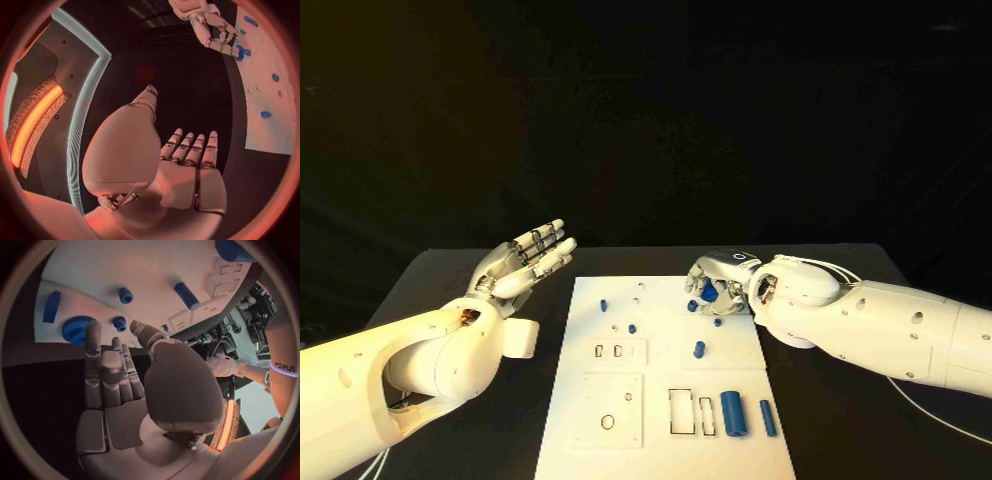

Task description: Assemble the parts on the task board

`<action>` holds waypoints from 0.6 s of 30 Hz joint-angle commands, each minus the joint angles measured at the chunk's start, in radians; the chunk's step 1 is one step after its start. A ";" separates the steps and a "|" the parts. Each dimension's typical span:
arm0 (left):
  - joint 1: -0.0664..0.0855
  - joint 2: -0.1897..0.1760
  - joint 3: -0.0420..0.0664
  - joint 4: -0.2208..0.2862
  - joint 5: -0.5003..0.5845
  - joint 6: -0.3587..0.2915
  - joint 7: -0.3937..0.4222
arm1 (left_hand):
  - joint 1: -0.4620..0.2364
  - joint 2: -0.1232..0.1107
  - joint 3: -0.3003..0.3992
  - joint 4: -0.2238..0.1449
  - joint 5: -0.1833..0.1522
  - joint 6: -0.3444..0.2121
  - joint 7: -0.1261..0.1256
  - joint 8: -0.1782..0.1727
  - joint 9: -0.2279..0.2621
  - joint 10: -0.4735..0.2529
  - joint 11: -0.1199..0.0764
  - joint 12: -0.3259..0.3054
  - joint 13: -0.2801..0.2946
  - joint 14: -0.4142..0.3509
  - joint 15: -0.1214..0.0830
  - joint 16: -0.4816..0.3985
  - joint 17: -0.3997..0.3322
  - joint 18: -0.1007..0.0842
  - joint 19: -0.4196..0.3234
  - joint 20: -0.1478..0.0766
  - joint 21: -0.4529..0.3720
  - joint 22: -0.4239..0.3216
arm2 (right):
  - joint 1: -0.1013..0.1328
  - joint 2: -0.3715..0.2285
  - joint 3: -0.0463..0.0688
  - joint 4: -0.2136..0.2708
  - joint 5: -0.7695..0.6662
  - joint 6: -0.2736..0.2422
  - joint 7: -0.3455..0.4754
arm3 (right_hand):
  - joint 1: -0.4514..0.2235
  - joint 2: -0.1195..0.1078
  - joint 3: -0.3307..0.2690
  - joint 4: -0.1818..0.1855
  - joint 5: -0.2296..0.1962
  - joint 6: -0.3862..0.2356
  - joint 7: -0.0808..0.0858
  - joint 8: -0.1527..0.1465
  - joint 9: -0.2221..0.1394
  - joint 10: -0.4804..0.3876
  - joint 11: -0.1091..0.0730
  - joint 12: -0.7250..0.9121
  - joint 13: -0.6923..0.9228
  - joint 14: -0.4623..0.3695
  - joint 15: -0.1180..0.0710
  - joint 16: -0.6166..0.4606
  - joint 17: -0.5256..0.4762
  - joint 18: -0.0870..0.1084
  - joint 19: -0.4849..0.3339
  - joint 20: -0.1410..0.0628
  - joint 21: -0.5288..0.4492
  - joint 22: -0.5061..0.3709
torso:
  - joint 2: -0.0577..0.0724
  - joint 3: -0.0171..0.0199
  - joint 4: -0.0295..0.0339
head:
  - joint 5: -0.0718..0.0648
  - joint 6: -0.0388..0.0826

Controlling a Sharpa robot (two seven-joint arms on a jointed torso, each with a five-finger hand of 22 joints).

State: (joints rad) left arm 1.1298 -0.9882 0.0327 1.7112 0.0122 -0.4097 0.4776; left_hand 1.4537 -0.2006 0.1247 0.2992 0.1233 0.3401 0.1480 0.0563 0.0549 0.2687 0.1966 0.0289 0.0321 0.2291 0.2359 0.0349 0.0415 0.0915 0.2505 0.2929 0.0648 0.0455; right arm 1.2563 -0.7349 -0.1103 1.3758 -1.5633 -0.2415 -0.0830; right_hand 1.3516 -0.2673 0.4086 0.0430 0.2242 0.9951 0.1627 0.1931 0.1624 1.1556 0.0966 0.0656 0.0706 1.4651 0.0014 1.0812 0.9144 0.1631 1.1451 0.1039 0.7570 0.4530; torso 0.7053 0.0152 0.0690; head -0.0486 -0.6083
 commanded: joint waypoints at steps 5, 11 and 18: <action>0.004 -0.007 0.003 0.012 0.003 0.022 0.013 | 0.001 0.011 0.005 0.000 -0.006 0.011 0.083 0.003 0.001 0.008 -0.001 0.004 0.001 0.000 -0.004 0.003 0.000 0.011 0.011 0.001 0.004 0.001 | 0.001 0.008 0.001 -0.007 -0.057 0.018 -0.036 | 0.014 0.009 -0.004 0.012 -0.006 0.012 0.003 -0.005 0.003 -0.006 0.003 -0.002 0.003 0.010 0.009 0.043 0.039 0.011 0.016 0.005 0.037 0.049 | 0.012 0.0029 0.0080 | -0.012 0.009; 0.006 -0.010 0.004 0.015 0.003 0.023 0.012 | 0.002 0.012 0.006 0.000 -0.006 0.012 0.083 0.003 0.002 0.008 -0.001 0.004 0.001 0.001 -0.004 0.003 0.001 0.011 0.013 0.001 0.005 0.002 | 0.001 0.016 0.001 -0.012 -0.057 0.026 -0.032 | 0.012 0.016 0.003 0.030 0.002 0.024 0.003 -0.002 0.006 0.016 0.001 0.002 0.008 0.018 0.008 0.101 0.094 0.002 0.043 0.005 0.094 0.125 | 0.017 0.0040 0.0092 | -0.012 0.005; 0.008 -0.011 0.005 0.015 0.003 0.025 0.009 | 0.002 0.013 0.008 0.000 -0.007 0.011 0.084 0.003 0.002 0.007 -0.001 0.003 0.001 0.004 -0.001 0.004 0.001 0.009 0.016 0.001 0.006 0.002 | -0.001 0.028 0.000 -0.026 -0.053 0.040 -0.028 | 0.026 0.021 0.054 0.045 -0.001 0.040 0.002 0.002 0.011 0.044 -0.003 0.000 0.010 0.029 0.007 0.178 0.170 -0.009 0.070 0.004 0.164 0.214 | 0.022 0.0048 0.0101 | -0.015 0.003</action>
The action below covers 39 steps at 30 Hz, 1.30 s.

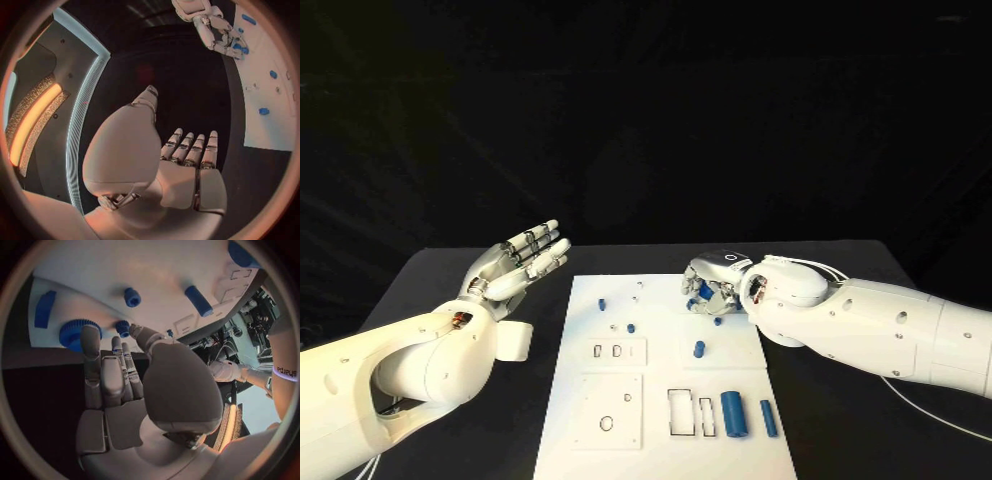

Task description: Assemble the parts on the task board

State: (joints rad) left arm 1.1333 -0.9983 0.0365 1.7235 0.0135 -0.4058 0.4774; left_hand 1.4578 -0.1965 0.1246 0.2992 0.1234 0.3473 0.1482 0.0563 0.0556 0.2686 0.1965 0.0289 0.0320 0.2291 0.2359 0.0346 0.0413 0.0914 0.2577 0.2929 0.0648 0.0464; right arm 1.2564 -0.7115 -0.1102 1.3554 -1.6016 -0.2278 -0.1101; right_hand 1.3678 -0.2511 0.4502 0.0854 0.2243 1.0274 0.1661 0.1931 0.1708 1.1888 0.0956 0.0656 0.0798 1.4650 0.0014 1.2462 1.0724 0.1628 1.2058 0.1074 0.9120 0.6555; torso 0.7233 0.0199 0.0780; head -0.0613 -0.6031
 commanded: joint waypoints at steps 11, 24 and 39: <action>0.008 -0.004 0.003 0.005 0.002 0.023 0.005 | 0.001 0.015 0.015 -0.001 -0.008 0.006 0.084 0.003 0.001 0.005 0.000 0.003 0.001 0.007 0.006 0.004 0.002 0.005 0.013 0.001 0.009 0.002 | -0.003 0.010 0.000 -0.021 -0.017 0.047 -0.007 | 0.022 0.007 0.078 0.003 -0.006 0.039 -0.015 0.019 0.017 0.051 -0.014 0.002 0.002 0.035 -0.003 0.074 0.072 -0.020 0.034 -0.007 0.086 0.111 | 0.008 0.0006 0.0008 | -0.011 -0.004; 0.009 -0.007 0.003 0.018 0.001 0.034 -0.001 | 0.004 0.023 0.026 -0.001 -0.010 0.009 0.085 0.004 0.002 0.004 0.000 0.003 0.000 0.015 0.015 0.005 0.003 0.000 0.018 0.001 0.012 0.002 | -0.004 0.011 0.000 -0.015 -0.028 0.000 -0.012 | 0.039 0.018 0.129 -0.026 -0.016 0.068 -0.027 0.043 0.042 0.098 -0.028 0.007 0.009 0.036 -0.013 0.106 0.098 -0.041 0.077 -0.015 0.203 0.263 | 0.010 0.0016 0.0007 | -0.013 -0.005; 0.009 -0.004 0.003 0.008 0.002 0.040 -0.002 | 0.005 0.024 0.029 -0.001 -0.011 0.011 0.085 0.004 0.002 0.004 -0.001 0.003 0.000 0.027 0.020 0.007 0.005 -0.003 0.026 0.001 0.015 0.004 | -0.005 0.060 0.007 -0.004 -0.024 -0.204 -0.062 | 0.038 0.042 0.142 -0.050 -0.014 0.086 -0.041 0.075 0.080 0.143 -0.045 0.010 0.038 0.039 -0.028 0.128 0.118 -0.050 0.087 -0.029 0.256 0.335 | 0.014 0.0019 0.0023 | -0.004 0.001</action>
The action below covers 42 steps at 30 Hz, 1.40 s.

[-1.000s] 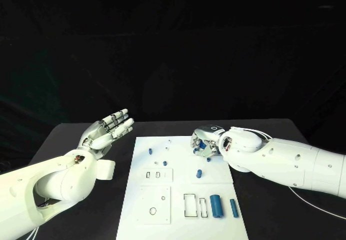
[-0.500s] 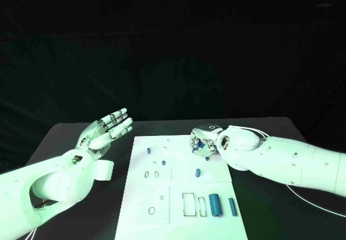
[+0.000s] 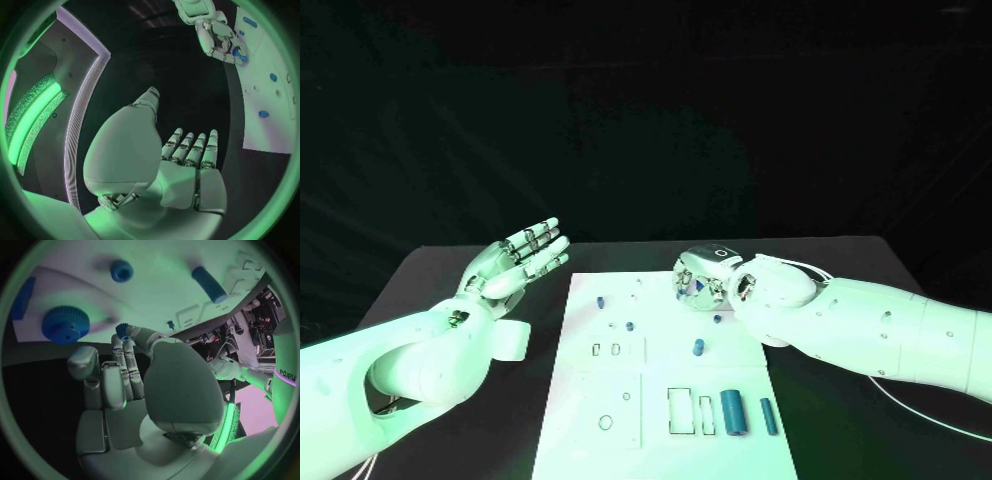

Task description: Assemble the parts on the task board

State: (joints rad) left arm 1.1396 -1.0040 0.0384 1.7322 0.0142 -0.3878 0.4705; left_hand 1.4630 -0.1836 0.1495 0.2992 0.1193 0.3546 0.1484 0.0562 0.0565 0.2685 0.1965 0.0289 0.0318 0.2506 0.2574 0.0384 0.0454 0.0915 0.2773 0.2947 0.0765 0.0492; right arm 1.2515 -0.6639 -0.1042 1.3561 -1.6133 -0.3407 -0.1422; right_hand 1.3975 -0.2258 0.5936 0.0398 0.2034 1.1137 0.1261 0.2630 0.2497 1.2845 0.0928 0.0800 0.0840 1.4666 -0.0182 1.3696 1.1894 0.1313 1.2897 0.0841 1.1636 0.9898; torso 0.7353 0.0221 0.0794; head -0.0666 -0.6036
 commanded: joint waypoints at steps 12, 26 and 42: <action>0.003 0.007 0.001 -0.006 0.001 0.023 0.005 | 0.000 0.010 0.004 -0.001 -0.007 0.011 0.088 0.005 0.003 0.005 0.004 0.003 0.001 0.007 -0.002 0.004 0.001 -0.005 0.008 -0.001 0.005 0.001 | 0.002 0.115 0.005 -0.090 -0.002 -0.150 -0.035 | 0.005 0.021 0.008 -0.011 0.006 -0.009 0.002 0.006 0.010 0.043 -0.040 -0.011 0.040 0.037 -0.006 0.006 -0.001 -0.019 -0.001 -0.005 0.010 0.008 | 0.005 -0.0010 0.0020 | 0.006 0.003; 0.009 0.013 0.001 -0.008 0.001 0.017 0.006 | 0.000 0.008 0.004 -0.001 -0.007 0.010 0.089 0.005 0.002 0.004 0.005 0.003 0.001 0.007 -0.003 0.003 0.001 -0.005 0.009 -0.001 0.005 0.001 | -0.004 0.207 0.001 -0.190 0.007 -0.146 -0.022 | 0.002 0.017 0.014 -0.018 0.003 -0.022 0.005 0.003 0.016 0.036 -0.036 -0.015 0.044 0.035 -0.003 0.007 -0.003 -0.018 -0.007 -0.003 0.011 0.011 | 0.008 0.0011 0.0036 | 0.012 0.000; 0.022 0.018 0.001 -0.002 -0.001 0.012 0.006 | 0.001 0.003 0.002 -0.001 -0.006 0.011 0.089 0.006 0.003 -0.003 0.004 0.002 0.000 0.004 -0.005 0.002 0.000 -0.006 0.010 -0.002 0.007 0.001 | -0.017 0.245 -0.002 -0.230 0.004 -0.121 -0.019 | -0.002 0.014 0.016 -0.021 -0.001 -0.026 0.007 0.002 0.020 0.032 -0.034 -0.016 0.046 0.035 -0.002 0.006 -0.005 -0.017 -0.012 -0.002 0.011 0.010 | 0.018 -0.0022 0.0128 | 0.011 -0.002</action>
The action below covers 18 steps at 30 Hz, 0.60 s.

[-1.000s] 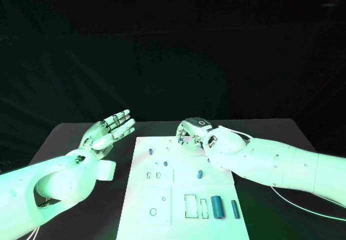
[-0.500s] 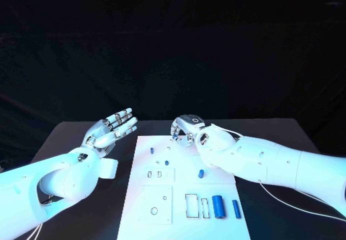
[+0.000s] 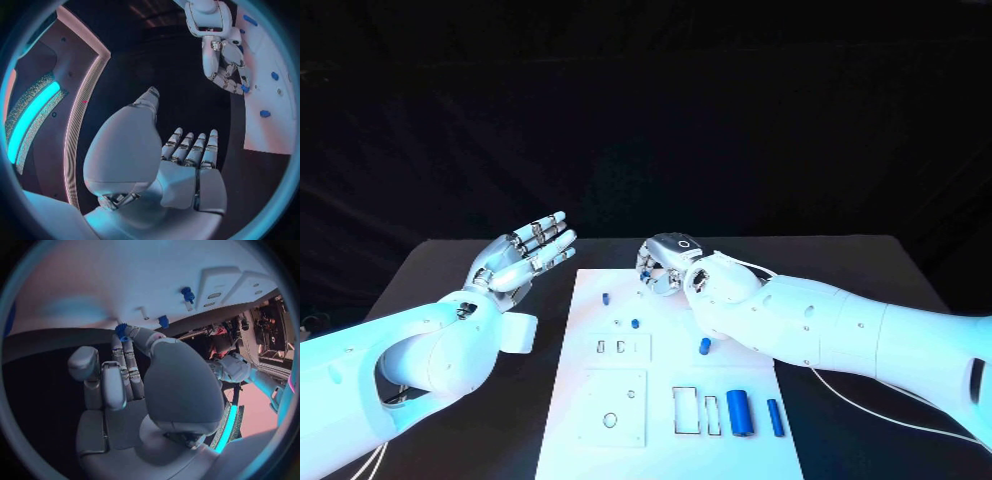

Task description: Assemble the parts on the task board

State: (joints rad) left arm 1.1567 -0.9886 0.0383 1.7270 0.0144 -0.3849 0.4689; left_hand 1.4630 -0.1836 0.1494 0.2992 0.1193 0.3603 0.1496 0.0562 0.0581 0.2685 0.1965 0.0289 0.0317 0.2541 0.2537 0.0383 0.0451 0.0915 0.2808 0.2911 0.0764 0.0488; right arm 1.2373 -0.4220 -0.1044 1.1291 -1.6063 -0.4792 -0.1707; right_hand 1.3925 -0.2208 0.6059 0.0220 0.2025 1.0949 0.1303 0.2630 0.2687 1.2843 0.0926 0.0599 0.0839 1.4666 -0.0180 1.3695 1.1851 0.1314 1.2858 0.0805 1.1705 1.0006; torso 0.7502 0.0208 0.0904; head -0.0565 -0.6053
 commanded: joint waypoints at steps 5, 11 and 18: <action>0.008 0.003 0.001 0.003 -0.002 0.008 0.008 | 0.001 0.004 0.002 -0.001 -0.006 0.006 0.088 0.006 0.001 -0.003 0.004 0.002 0.000 0.000 -0.002 0.002 0.000 -0.006 0.007 0.002 0.007 0.002 | -0.004 0.010 -0.002 -0.008 -0.008 0.015 0.005 | 0.002 0.008 0.004 -0.003 -0.001 -0.008 0.003 0.002 0.002 0.032 -0.034 0.004 0.047 0.035 -0.002 0.007 0.000 -0.017 -0.009 0.002 0.003 -0.001 | 0.003 -0.0005 0.0025 | 0.002 -0.001; 0.009 0.003 0.001 0.003 -0.002 0.009 0.008 | 0.001 0.004 0.002 -0.001 -0.006 0.006 0.088 0.006 0.001 -0.003 0.004 0.002 0.000 0.000 -0.002 0.002 0.000 -0.006 0.007 0.002 0.007 0.002 | -0.004 0.016 -0.002 -0.018 -0.017 0.012 -0.006 | 0.002 0.008 0.004 -0.003 -0.001 -0.008 0.003 0.002 0.002 0.032 -0.034 0.004 0.047 0.035 -0.002 0.007 0.000 -0.017 -0.009 0.002 0.003 -0.001 | 0.002 -0.0015 0.0012 | 0.005 -0.001; 0.011 0.003 0.001 0.003 -0.003 0.008 0.007 | 0.002 0.003 0.002 -0.001 -0.005 0.004 0.087 0.005 0.001 -0.005 0.003 0.001 0.000 0.001 -0.003 0.002 0.001 -0.006 0.008 0.002 0.007 0.002 | -0.004 0.023 -0.003 -0.029 -0.022 0.017 -0.016 | 0.000 0.007 0.007 -0.006 -0.003 -0.015 0.005 0.000 0.004 0.025 -0.032 0.003 0.048 0.034 0.000 0.008 -0.001 -0.016 -0.013 0.003 0.001 -0.004 | 0.003 -0.0013 0.0005 | 0.008 0.002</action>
State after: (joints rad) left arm 1.1645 -0.9876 0.0382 1.7276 0.0141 -0.3852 0.4688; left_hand 1.4630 -0.1836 0.1494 0.2992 0.1193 0.3602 0.1497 0.0562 0.0580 0.2685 0.1965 0.0288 0.0317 0.2541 0.2537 0.0383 0.0450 0.0914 0.2808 0.2911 0.0787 0.0496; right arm 1.2335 -0.4019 -0.1073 1.1025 -1.6113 -0.4746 -0.1786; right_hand 1.3926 -0.2209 0.6099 0.0176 0.1927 1.0871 0.1372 0.2629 0.2723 1.2842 0.0926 0.0607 0.0839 1.4666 -0.0179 1.3733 1.1841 0.1315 1.2821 0.0843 1.1705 0.9981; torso 0.7525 0.0195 0.0913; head -0.0495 -0.6042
